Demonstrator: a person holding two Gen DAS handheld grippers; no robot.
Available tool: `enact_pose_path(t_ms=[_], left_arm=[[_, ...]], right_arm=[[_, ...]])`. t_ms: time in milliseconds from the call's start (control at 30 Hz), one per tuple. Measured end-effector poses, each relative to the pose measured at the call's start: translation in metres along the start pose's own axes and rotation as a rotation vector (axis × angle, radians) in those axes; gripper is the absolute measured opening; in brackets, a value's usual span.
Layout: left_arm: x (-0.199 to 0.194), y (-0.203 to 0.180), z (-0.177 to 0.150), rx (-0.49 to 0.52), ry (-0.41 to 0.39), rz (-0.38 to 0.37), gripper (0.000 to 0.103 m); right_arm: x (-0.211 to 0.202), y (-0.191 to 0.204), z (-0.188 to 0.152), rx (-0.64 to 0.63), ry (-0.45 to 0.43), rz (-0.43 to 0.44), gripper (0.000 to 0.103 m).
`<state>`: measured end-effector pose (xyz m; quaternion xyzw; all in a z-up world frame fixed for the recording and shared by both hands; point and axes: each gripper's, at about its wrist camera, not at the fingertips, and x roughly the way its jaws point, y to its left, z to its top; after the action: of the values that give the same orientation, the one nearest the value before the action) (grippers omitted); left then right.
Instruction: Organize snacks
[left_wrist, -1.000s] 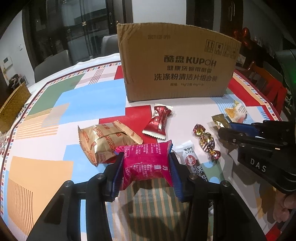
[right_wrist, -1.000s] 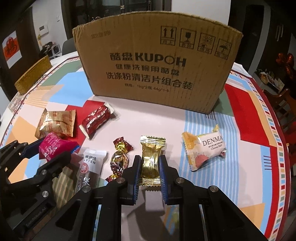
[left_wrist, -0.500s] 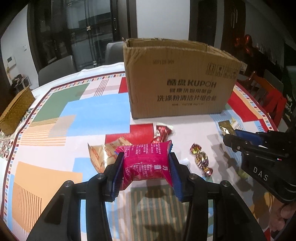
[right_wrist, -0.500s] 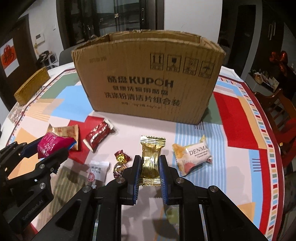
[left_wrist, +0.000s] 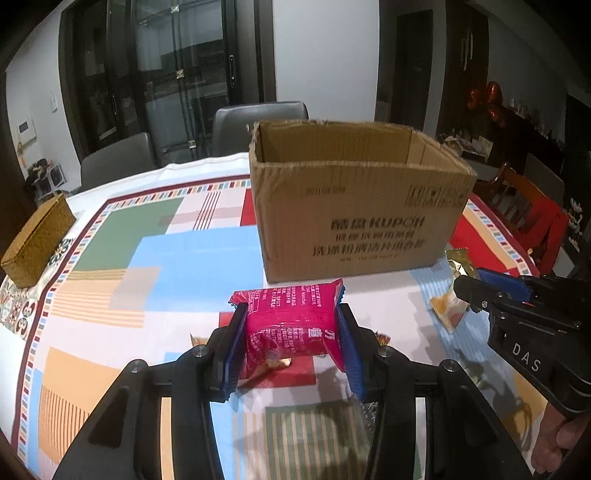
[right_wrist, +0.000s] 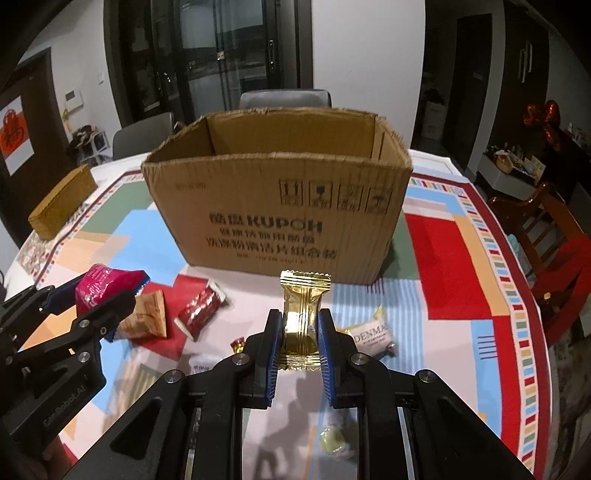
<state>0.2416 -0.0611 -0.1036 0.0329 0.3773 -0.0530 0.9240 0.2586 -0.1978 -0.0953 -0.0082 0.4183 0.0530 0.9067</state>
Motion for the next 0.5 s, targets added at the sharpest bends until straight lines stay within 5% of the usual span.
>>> enact_pose_path(t_ms=[500], left_arm=[[-0.015, -0.001, 0.049, 0.006, -0.087, 0.000, 0.045]], right_arm=[[-0.023, -0.012, 0.038, 0.038, -0.088, -0.027, 0.021]])
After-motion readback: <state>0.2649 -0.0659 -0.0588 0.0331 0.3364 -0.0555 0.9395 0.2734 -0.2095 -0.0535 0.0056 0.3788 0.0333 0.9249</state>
